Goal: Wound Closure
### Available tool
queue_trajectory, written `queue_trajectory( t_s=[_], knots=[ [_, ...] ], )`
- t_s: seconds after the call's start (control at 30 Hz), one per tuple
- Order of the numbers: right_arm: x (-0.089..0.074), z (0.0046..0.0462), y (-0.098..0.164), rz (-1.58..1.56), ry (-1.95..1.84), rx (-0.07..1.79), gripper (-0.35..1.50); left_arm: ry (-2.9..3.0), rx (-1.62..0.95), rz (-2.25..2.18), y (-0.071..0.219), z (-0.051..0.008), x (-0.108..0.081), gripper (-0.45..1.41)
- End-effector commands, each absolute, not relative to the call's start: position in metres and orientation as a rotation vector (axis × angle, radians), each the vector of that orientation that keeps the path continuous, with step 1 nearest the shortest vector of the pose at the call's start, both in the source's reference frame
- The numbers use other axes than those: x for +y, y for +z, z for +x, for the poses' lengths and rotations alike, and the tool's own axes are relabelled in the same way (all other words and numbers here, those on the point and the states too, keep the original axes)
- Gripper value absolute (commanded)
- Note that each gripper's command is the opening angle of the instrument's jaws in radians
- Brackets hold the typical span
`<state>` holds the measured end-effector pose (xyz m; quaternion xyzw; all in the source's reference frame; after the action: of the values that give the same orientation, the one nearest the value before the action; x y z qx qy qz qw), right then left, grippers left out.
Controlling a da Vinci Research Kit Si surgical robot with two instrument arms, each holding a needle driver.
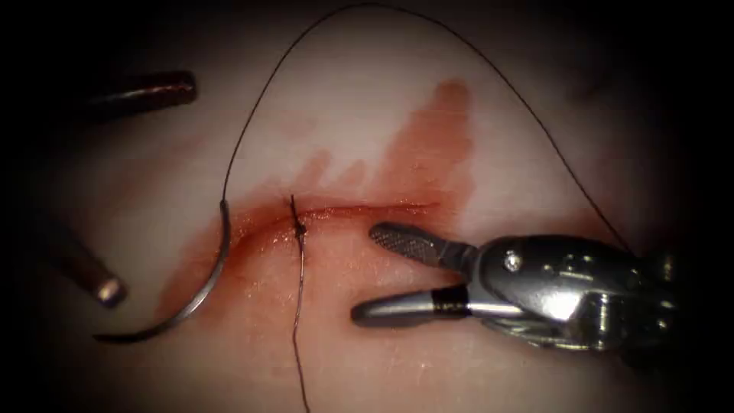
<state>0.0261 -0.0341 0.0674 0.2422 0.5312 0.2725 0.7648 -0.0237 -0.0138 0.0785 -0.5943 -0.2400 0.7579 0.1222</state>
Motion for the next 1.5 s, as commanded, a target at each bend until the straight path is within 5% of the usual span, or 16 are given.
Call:
queue_trajectory(
  t_s=[0.03,0.27,0.33,0.7,0.83,1.0,1.23,1.5],
  knots=[
    [-0.035,0.0266,0.068,0.539,0.587,1.155,1.4,2.267,-0.678,-1.726,0.08,-0.0247,-0.015,0.82],
    [-0.035,0.0264,0.067,0.554,0.584,1.156,1.36,2.531,-0.524,-1.749,0.083,-0.0272,-0.021,0.27],
    [-0.035,0.0264,0.067,0.554,0.584,1.156,1.36,2.567,-0.517,-1.74,0.083,-0.0273,-0.021,0.25],
    [-0.034,0.0264,0.067,0.556,0.585,1.156,1.35,3.009,-0.481,-1.529,0.086,-0.0285,-0.024,0.4],
    [-0.034,0.0264,0.067,0.556,0.585,1.156,1.35,3.14,-0.468,-1.464,0.088,-0.0296,-0.025,0.64],
    [-0.034,0.0265,0.067,0.559,0.591,1.155,1.35,3.238,-0.474,-1.394,0.09,-0.0299,-0.026,0.72],
    [-0.035,0.0271,0.067,0.559,0.591,1.155,1.35,3.272,-0.424,-1.356,0.091,-0.0299,-0.026,0.72],
    [-0.035,0.0275,0.067,0.56,0.595,1.153,1.35,3.281,-0.381,-1.325,0.093,-0.0308,-0.026,0.49]
  ],
)
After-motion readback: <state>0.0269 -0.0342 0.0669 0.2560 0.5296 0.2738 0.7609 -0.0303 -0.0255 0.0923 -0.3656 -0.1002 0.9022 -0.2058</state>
